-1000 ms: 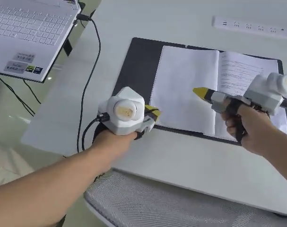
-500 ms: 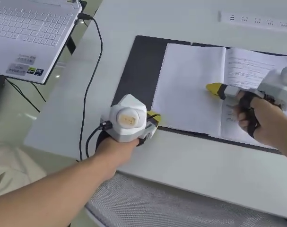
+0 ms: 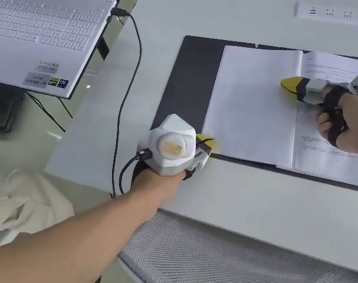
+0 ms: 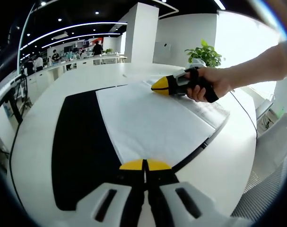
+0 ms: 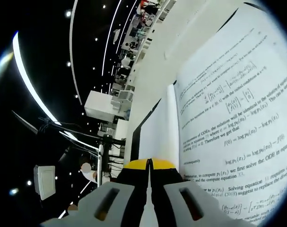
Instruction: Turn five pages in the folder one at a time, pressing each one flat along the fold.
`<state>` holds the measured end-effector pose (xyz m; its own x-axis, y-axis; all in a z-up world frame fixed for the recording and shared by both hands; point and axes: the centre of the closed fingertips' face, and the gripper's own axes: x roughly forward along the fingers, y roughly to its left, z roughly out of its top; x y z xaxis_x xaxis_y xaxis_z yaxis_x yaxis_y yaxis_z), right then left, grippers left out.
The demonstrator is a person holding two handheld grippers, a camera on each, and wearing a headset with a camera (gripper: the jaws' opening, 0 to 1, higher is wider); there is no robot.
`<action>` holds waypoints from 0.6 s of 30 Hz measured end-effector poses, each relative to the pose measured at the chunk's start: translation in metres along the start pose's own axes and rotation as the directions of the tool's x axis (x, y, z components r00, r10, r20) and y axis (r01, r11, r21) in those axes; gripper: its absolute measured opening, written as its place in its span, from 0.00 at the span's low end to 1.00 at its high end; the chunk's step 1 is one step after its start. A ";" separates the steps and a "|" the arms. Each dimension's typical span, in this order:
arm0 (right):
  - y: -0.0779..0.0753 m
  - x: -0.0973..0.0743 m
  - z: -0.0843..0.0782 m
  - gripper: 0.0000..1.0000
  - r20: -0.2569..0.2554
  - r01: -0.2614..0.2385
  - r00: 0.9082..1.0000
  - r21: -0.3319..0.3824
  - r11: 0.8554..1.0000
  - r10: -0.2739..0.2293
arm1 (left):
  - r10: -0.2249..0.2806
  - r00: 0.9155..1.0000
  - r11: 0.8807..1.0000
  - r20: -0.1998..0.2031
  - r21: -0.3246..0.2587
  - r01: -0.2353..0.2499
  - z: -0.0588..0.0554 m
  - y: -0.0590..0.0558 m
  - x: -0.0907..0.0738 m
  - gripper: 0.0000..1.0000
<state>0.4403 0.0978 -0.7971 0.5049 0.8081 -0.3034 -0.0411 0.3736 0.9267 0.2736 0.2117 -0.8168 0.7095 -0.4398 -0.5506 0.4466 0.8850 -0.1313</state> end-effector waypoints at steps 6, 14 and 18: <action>-0.003 0.007 0.018 0.00 0.024 -0.001 1.000 0.035 0.999 0.000 | 0.002 1.000 1.000 0.003 -0.003 -0.002 0.000 0.000 0.000 0.00; -0.011 0.019 0.048 0.00 0.069 0.014 0.997 0.069 0.998 -0.019 | 0.003 1.000 1.000 0.004 -0.009 -0.003 0.000 0.000 -0.001 0.00; -0.011 0.022 0.053 0.00 0.087 0.016 0.996 0.082 0.996 -0.023 | 0.004 1.000 1.000 0.006 -0.010 -0.004 0.000 0.000 0.000 0.00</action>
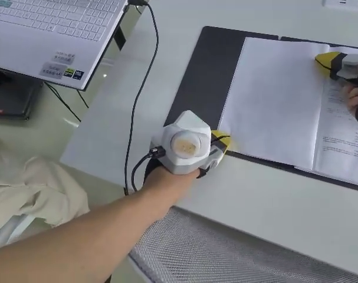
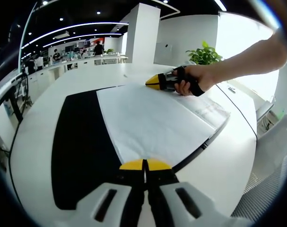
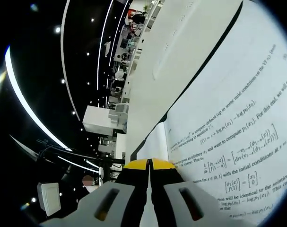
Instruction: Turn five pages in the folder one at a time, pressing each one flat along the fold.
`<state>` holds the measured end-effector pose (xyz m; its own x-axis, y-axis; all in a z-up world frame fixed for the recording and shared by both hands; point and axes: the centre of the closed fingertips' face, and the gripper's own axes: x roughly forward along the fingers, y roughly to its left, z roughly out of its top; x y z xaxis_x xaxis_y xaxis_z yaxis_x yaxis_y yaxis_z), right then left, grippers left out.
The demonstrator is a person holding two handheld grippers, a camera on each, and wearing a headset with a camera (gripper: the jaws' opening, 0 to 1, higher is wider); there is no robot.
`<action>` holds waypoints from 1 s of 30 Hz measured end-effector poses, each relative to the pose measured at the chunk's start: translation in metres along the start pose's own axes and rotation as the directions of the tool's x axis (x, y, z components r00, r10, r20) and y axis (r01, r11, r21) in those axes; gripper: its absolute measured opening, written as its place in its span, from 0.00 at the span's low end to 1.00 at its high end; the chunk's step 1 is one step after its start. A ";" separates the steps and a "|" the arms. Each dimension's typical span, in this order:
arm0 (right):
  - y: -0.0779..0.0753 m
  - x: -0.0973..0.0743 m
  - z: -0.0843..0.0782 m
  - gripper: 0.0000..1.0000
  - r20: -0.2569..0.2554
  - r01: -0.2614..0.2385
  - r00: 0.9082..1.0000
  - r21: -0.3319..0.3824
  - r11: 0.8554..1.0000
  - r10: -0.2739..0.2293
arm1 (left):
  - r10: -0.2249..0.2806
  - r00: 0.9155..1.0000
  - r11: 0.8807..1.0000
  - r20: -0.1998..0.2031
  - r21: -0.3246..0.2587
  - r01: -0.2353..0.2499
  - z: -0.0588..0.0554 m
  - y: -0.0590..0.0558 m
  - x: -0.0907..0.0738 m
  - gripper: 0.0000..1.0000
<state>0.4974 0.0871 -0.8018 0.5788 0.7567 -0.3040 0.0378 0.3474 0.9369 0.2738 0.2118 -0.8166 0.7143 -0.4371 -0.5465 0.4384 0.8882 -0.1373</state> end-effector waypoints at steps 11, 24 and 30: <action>-0.007 0.020 0.037 0.00 0.075 0.019 0.997 0.023 1.000 -0.021 | 0.002 1.000 1.000 0.001 0.007 -0.002 0.000 0.000 0.001 0.00; -0.009 0.016 0.030 0.00 0.037 0.047 0.998 -0.007 0.999 -0.047 | 0.003 1.000 1.000 -0.004 0.013 -0.002 -0.001 0.001 0.002 0.00; -0.011 0.006 0.011 0.00 -0.041 0.033 0.999 -0.022 0.999 -0.034 | 0.002 1.000 1.000 -0.004 0.018 -0.002 -0.001 0.000 0.002 0.00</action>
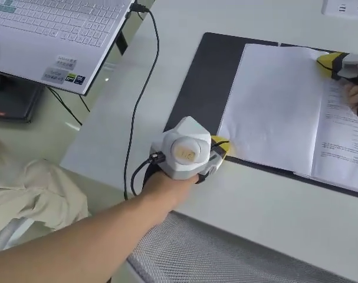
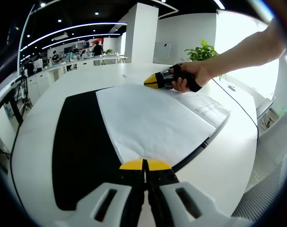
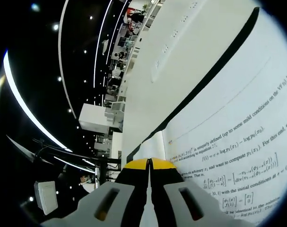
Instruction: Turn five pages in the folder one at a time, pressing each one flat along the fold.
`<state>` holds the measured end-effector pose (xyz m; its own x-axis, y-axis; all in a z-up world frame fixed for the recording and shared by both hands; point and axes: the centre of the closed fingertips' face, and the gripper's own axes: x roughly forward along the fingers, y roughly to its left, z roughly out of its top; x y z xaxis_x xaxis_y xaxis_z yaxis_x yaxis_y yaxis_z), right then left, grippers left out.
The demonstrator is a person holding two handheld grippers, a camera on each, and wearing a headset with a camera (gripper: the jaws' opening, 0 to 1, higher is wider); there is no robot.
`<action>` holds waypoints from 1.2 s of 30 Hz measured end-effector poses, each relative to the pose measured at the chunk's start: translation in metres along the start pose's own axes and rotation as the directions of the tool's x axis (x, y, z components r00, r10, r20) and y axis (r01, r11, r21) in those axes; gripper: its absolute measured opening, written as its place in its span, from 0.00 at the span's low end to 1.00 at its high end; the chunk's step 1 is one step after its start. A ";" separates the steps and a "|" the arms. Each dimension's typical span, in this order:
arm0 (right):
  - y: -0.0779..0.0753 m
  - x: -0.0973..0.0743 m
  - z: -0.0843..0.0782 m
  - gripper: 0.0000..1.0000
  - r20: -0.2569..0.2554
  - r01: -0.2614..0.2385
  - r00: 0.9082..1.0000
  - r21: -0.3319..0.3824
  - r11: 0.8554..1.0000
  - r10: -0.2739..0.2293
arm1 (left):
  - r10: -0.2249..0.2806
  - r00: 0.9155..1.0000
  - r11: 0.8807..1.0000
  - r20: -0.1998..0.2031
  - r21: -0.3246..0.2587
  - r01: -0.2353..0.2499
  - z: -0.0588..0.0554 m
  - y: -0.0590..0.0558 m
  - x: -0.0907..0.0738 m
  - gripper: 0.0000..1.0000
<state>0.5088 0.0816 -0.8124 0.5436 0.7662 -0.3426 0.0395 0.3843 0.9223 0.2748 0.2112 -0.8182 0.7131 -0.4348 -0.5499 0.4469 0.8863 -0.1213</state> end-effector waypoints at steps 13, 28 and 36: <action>-0.002 -0.036 -0.049 0.00 -0.093 -0.033 0.995 0.022 0.999 0.035 | 0.001 1.000 1.000 0.000 0.010 -0.001 0.001 -0.001 -0.002 0.00; 0.001 -0.078 -0.116 0.00 -0.162 -0.038 0.986 0.025 0.999 0.041 | 0.002 1.000 1.000 -0.002 0.020 -0.002 0.002 -0.002 -0.003 0.00; -0.002 -0.099 -0.153 0.00 -0.229 -0.020 0.973 -0.002 1.000 0.019 | 0.001 1.000 1.000 0.002 0.019 -0.001 0.001 -0.002 -0.003 0.00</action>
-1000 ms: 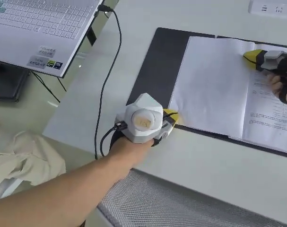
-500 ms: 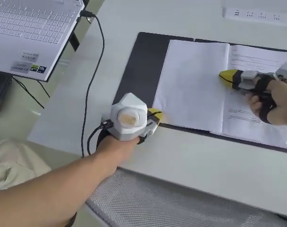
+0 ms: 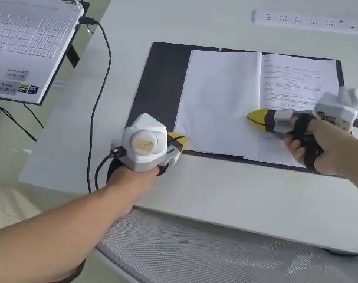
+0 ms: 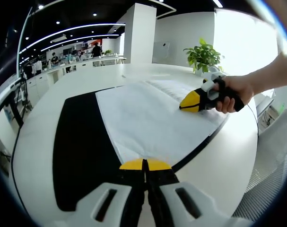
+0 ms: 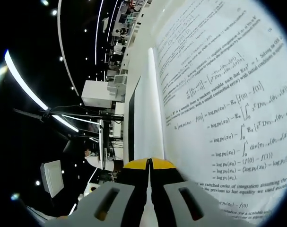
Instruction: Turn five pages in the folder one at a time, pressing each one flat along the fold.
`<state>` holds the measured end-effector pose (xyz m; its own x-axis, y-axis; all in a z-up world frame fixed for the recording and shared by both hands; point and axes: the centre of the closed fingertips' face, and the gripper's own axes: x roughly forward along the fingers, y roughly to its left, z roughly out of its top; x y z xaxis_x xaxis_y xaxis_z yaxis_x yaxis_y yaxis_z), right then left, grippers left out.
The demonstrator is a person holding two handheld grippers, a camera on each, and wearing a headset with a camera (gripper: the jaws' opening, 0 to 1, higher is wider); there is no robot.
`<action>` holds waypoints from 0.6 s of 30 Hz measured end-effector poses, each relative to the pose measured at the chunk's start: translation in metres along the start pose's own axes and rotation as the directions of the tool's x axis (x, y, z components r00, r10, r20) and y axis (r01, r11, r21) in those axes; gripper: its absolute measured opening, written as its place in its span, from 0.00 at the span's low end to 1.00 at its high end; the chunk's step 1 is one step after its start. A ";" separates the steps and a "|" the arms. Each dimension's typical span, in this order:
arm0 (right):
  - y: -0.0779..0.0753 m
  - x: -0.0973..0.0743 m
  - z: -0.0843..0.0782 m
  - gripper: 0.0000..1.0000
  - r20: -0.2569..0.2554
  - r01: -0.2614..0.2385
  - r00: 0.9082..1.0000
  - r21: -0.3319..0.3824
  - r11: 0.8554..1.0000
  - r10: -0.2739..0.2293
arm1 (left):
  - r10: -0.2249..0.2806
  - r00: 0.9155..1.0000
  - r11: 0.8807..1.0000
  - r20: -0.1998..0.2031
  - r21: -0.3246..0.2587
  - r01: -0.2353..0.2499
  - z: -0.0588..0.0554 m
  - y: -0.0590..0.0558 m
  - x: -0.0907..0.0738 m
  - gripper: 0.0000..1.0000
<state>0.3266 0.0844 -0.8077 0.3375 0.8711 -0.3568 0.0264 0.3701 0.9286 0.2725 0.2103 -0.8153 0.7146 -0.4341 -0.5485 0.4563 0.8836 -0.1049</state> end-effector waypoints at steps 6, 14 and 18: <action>0.001 -0.008 -0.029 0.00 -0.030 0.000 1.000 0.003 1.000 0.000 | 0.000 1.000 1.000 -0.002 0.007 0.000 -0.001 0.001 0.001 0.00; 0.003 -0.018 -0.065 0.00 -0.068 -0.007 0.998 0.033 0.999 0.009 | 0.003 1.000 1.000 -0.003 0.012 -0.003 0.000 0.000 0.000 0.00; 0.005 -0.024 -0.086 0.00 -0.103 0.004 0.995 0.022 1.000 -0.002 | 0.001 1.000 1.000 -0.005 0.012 -0.001 0.000 0.000 -0.001 0.00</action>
<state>0.2374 0.0937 -0.8033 0.2388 0.8991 -0.3669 0.0482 0.3664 0.9292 0.2720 0.2103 -0.8146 0.7126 -0.4321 -0.5527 0.4616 0.8821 -0.0945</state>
